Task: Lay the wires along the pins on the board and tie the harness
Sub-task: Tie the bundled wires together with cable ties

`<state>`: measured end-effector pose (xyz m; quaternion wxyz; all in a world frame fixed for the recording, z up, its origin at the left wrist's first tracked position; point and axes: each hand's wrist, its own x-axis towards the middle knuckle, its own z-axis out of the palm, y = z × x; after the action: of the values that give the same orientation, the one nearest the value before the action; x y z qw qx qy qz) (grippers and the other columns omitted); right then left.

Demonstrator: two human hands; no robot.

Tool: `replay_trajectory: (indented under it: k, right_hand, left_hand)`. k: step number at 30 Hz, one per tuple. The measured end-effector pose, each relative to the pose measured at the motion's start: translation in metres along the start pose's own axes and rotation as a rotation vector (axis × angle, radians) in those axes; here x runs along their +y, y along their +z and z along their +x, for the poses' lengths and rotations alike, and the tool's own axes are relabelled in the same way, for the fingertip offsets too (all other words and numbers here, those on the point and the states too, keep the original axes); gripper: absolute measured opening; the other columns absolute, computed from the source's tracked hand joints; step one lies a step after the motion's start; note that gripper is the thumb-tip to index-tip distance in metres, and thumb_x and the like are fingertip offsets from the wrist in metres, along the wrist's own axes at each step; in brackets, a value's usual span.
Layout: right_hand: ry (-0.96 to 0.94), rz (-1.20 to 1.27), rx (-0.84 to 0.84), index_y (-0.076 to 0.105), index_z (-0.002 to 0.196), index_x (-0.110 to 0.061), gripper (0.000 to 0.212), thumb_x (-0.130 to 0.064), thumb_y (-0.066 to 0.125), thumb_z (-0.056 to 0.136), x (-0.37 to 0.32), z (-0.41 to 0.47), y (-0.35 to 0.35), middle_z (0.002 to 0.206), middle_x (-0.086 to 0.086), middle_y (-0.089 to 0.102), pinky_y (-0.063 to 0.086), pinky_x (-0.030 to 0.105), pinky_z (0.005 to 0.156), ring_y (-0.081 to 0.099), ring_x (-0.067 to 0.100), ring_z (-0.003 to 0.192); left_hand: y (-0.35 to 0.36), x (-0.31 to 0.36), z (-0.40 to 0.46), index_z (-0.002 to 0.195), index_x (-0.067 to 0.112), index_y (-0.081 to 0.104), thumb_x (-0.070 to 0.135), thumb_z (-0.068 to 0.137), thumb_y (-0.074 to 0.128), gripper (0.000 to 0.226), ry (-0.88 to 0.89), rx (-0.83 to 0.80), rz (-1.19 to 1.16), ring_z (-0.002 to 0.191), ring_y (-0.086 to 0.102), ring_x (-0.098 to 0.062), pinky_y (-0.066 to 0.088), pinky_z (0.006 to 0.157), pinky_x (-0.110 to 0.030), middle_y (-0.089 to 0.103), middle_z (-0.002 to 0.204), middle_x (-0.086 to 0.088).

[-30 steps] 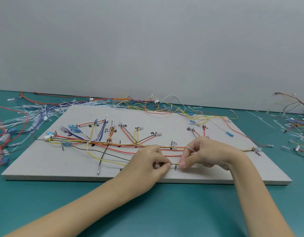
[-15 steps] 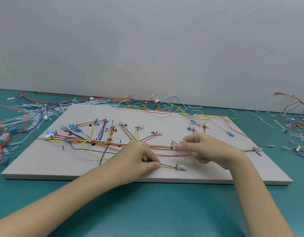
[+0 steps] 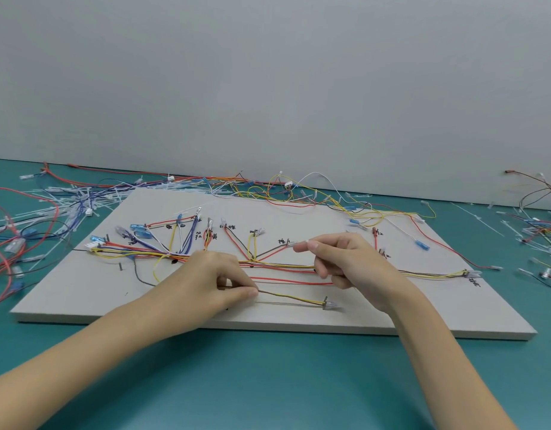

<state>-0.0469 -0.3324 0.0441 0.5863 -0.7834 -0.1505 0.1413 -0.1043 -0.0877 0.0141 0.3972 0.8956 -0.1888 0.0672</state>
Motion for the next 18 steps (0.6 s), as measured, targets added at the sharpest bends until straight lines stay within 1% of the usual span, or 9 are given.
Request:
replay_trajectory:
  k: [3,5,9,11,14,16,18]
  right_hand:
    - [-0.010,-0.033,-0.011,0.073,0.105,-0.013,0.029,-0.026,0.047,0.102,-0.001,0.001,0.004,0.053,0.000,0.050,0.021,0.017,0.041,0.028,0.008,0.047]
    - [-0.014,-0.036,-0.006,0.072,0.104,-0.012,0.031,-0.025,0.044,0.103,-0.001,0.001,0.006,0.052,0.001,0.050,0.021,0.017,0.040,0.026,0.008,0.046]
    - [-0.021,-0.042,0.016,0.068,0.105,-0.009,0.030,-0.021,0.041,0.104,0.000,0.002,0.010,0.047,0.000,0.044,0.022,0.016,0.038,0.026,0.008,0.043]
    - [-0.025,-0.050,0.035,0.068,0.103,-0.008,0.029,-0.020,0.042,0.103,0.000,0.003,0.010,0.045,0.001,0.044,0.023,0.016,0.038,0.027,0.009,0.042]
    - [-0.023,-0.033,0.082,0.071,0.097,-0.010,0.028,-0.020,0.045,0.102,0.001,0.004,0.011,0.049,0.000,0.049,0.027,0.016,0.041,0.032,0.007,0.042]
    - [-0.047,-0.006,0.134,0.072,0.092,-0.011,0.028,-0.018,0.047,0.101,0.000,0.006,0.014,0.057,-0.001,0.059,0.035,0.017,0.047,0.041,0.009,0.049]
    - [-0.112,-0.013,0.238,0.074,0.085,-0.014,0.028,-0.014,0.050,0.098,-0.001,0.007,0.017,0.068,-0.004,0.069,0.041,0.012,0.056,0.051,0.006,0.060]
  left_hand:
    - [-0.004,-0.004,-0.005,0.077,0.032,0.079,0.020,0.082,0.076,0.013,-0.020,-0.001,-0.034,0.069,0.054,-0.005,0.035,0.059,-0.011,0.065,0.069,0.019]
    - [-0.006,-0.007,-0.007,0.076,0.033,0.079,0.022,0.081,0.076,0.013,-0.050,0.006,-0.069,0.068,0.054,-0.007,0.035,0.058,-0.012,0.067,0.069,0.017]
    - [-0.014,-0.013,-0.010,0.076,0.034,0.079,0.028,0.080,0.077,0.008,-0.105,0.025,-0.123,0.067,0.052,-0.018,0.037,0.057,-0.020,0.068,0.070,0.008]
    - [-0.015,-0.013,-0.011,0.075,0.034,0.079,0.027,0.079,0.077,0.008,-0.109,0.018,-0.144,0.065,0.051,-0.016,0.037,0.057,-0.020,0.069,0.070,0.006]
    - [-0.015,-0.010,-0.010,0.074,0.032,0.079,0.024,0.078,0.078,0.009,-0.114,0.015,-0.160,0.065,0.053,-0.017,0.038,0.057,-0.019,0.070,0.072,0.004]
    - [-0.016,-0.011,-0.010,0.074,0.032,0.079,0.022,0.078,0.079,0.011,-0.116,0.028,-0.167,0.066,0.056,-0.018,0.039,0.058,-0.017,0.071,0.073,0.004]
    - [-0.019,-0.012,-0.011,0.072,0.030,0.079,0.020,0.076,0.080,0.011,-0.124,0.051,-0.193,0.064,0.056,-0.013,0.039,0.057,-0.015,0.071,0.073,0.003]
